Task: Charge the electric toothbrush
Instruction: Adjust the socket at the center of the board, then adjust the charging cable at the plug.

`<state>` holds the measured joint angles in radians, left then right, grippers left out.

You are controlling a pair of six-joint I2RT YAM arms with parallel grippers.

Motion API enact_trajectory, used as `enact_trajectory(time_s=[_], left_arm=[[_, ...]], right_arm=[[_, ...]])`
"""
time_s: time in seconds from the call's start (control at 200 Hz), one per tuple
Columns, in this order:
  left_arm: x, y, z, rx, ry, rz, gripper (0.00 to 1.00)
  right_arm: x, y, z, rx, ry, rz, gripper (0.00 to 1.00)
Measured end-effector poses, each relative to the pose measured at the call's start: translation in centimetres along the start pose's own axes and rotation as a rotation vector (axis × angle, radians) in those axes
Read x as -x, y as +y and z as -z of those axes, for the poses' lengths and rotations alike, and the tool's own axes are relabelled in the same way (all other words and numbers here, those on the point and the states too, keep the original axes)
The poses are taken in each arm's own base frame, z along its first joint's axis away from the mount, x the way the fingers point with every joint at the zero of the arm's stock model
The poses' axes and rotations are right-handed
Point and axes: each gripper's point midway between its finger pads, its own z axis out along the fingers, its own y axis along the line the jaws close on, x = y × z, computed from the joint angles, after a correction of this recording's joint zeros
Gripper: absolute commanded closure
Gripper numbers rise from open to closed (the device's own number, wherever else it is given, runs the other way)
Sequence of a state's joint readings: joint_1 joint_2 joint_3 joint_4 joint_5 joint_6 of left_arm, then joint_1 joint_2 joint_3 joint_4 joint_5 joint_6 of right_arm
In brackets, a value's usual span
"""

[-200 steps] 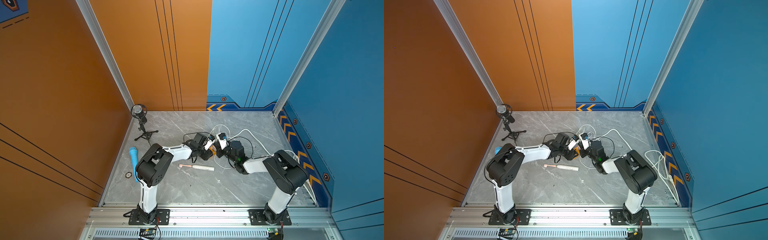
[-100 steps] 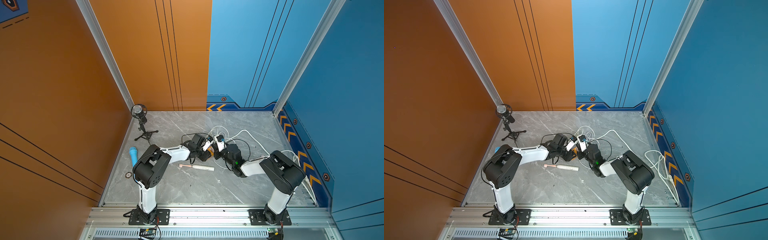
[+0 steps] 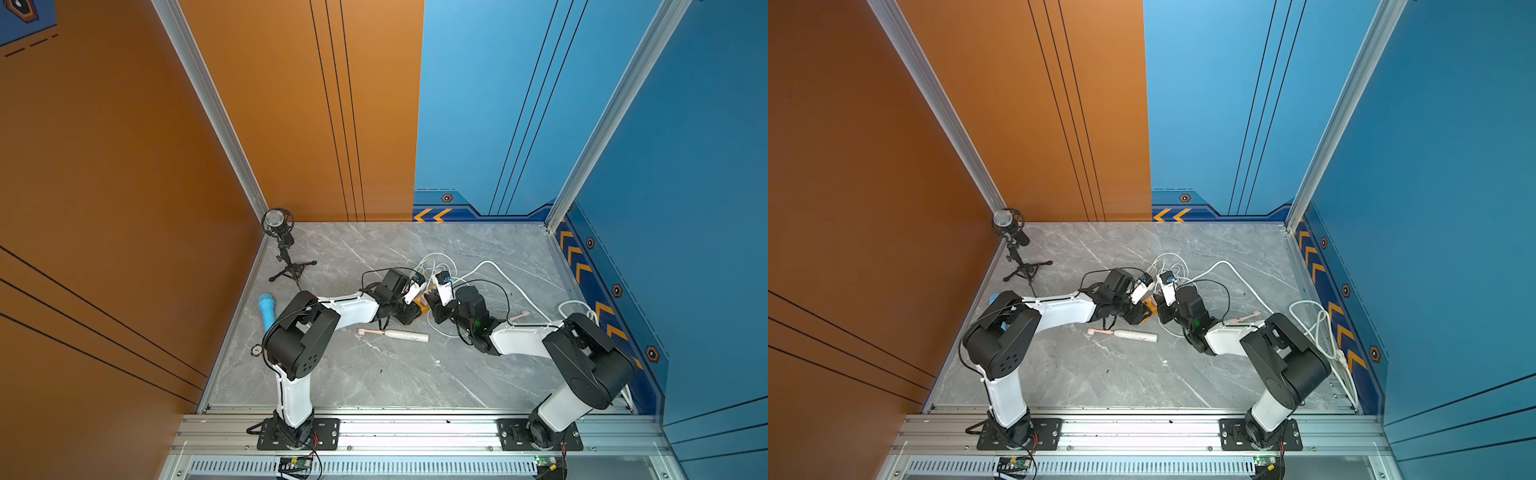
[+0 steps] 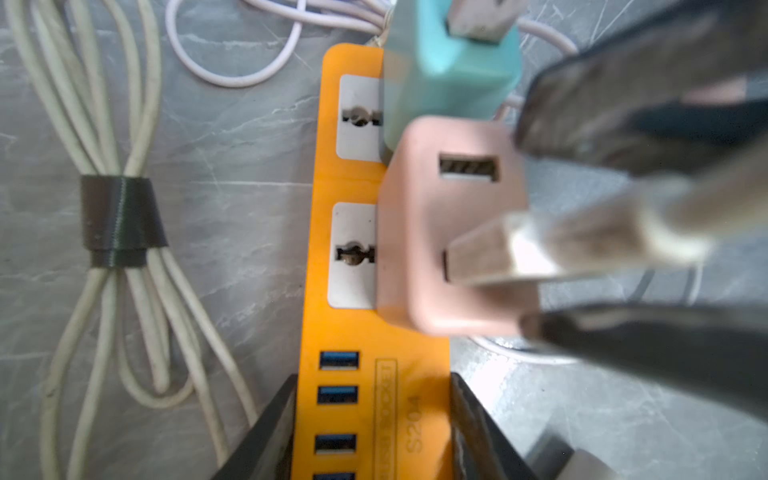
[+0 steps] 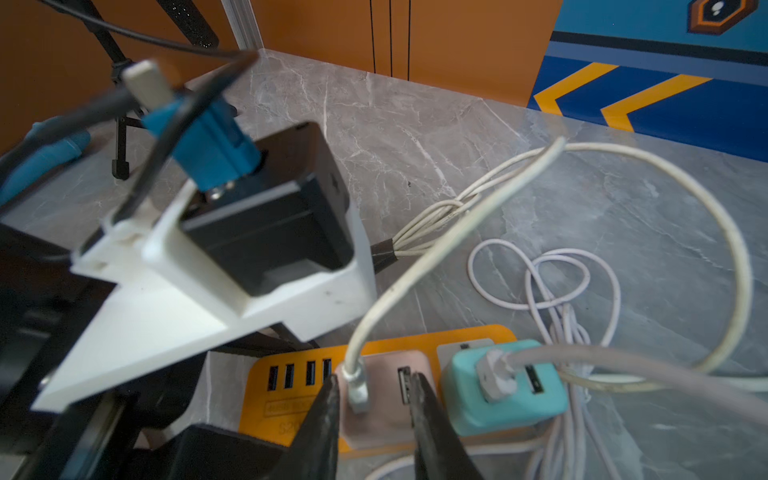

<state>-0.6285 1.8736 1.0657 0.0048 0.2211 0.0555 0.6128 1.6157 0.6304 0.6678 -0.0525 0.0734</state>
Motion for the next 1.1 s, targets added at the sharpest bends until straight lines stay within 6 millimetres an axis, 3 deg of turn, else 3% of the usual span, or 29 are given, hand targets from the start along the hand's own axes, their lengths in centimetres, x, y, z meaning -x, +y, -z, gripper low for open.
enact_trajectory(time_s=[0.07, 0.255, 0.35, 0.46, 0.56, 0.806, 1.101], left_arm=[[0.2, 0.0, 0.2, 0.003, -0.004, 0.002, 0.39], [1.6, 0.1, 2.5, 0.019, -0.048, 0.019, 0.35], [2.1, 0.1, 3.8, 0.024, -0.078, 0.028, 0.35], [1.3, 0.4, 4.6, 0.030, -0.074, 0.058, 0.35], [0.6, 1.2, 5.5, 0.044, -0.070, 0.108, 0.35], [3.2, 2.3, 9.8, 0.072, -0.178, 0.180, 0.34], [3.0, 2.2, 10.4, 0.070, -0.172, 0.218, 0.34]], right_arm=[[1.4, -0.4, 0.4, -0.009, -0.010, -0.012, 0.66], [4.5, -1.5, 0.5, -0.006, 0.010, -0.059, 0.67], [4.1, -1.4, 0.5, 0.003, 0.062, -0.066, 0.67], [3.0, -0.9, 0.6, 0.029, 0.139, -0.104, 0.65], [3.3, -1.1, 0.8, 0.015, 0.196, -0.164, 0.63], [8.1, -1.4, 1.6, -0.038, 0.224, -0.250, 0.63], [5.2, -0.8, 0.7, -0.097, 0.389, -0.248, 0.68]])
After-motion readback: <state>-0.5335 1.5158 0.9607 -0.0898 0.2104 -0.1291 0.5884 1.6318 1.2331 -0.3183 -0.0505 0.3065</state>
